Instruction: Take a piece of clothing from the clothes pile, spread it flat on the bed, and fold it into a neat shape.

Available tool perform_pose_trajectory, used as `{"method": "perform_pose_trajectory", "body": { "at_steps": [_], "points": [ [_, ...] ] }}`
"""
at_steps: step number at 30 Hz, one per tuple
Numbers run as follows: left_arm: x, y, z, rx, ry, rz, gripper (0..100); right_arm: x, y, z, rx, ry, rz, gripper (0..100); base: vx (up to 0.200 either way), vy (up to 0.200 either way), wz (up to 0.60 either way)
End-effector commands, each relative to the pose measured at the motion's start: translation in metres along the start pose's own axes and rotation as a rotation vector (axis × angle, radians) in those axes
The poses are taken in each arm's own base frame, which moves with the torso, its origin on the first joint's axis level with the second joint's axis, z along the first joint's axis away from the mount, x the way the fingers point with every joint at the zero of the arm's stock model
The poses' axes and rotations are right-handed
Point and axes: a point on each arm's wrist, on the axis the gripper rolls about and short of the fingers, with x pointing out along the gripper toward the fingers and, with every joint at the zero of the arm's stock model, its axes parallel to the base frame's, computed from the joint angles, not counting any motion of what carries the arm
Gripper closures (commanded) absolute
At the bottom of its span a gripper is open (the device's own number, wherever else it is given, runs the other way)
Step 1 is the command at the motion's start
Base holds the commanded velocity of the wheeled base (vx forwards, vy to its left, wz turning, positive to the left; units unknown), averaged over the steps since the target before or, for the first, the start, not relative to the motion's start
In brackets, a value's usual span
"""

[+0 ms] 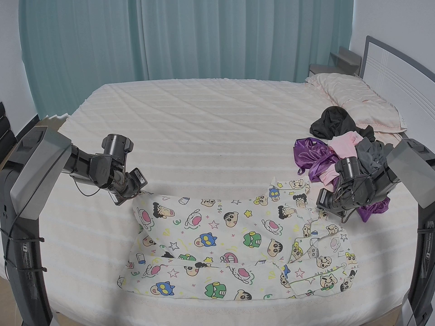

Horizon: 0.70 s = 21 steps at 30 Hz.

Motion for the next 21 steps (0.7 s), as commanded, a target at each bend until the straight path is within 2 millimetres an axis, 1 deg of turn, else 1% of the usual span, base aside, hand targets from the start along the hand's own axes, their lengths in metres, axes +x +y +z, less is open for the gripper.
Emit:
{"method": "perform_pose_trajectory", "body": {
  "at_steps": [1,3,9,14,18,19,21],
  "points": [
    [0.002,0.001,-0.002,0.003,-0.003,0.018,100,-0.034,-0.002,0.003,0.008,-0.035,0.030,100,0.000,0.000,0.00],
    [0.000,0.001,-0.003,0.004,-0.002,0.017,100,-0.041,-0.004,-0.002,0.007,-0.020,0.034,100,0.000,0.000,0.00],
    [0.001,0.002,-0.003,0.002,0.000,0.021,100,-0.045,-0.008,-0.012,0.005,0.009,0.022,100,0.000,0.000,0.00],
    [0.001,0.004,-0.006,0.006,0.009,0.028,100,-0.052,-0.008,-0.013,-0.002,0.008,0.023,100,0.000,0.000,0.00],
    [0.002,0.004,-0.007,0.007,0.011,0.030,100,-0.053,-0.007,-0.014,-0.007,0.011,0.023,100,0.000,0.000,0.00],
    [0.003,0.005,-0.007,0.007,0.012,0.031,100,-0.052,-0.007,-0.015,-0.005,0.013,0.022,0,0.000,0.000,0.00],
    [0.003,0.004,-0.008,0.008,0.014,0.031,100,-0.051,-0.008,-0.016,-0.008,0.016,0.019,0,0.000,0.000,0.00]
  ]
}}
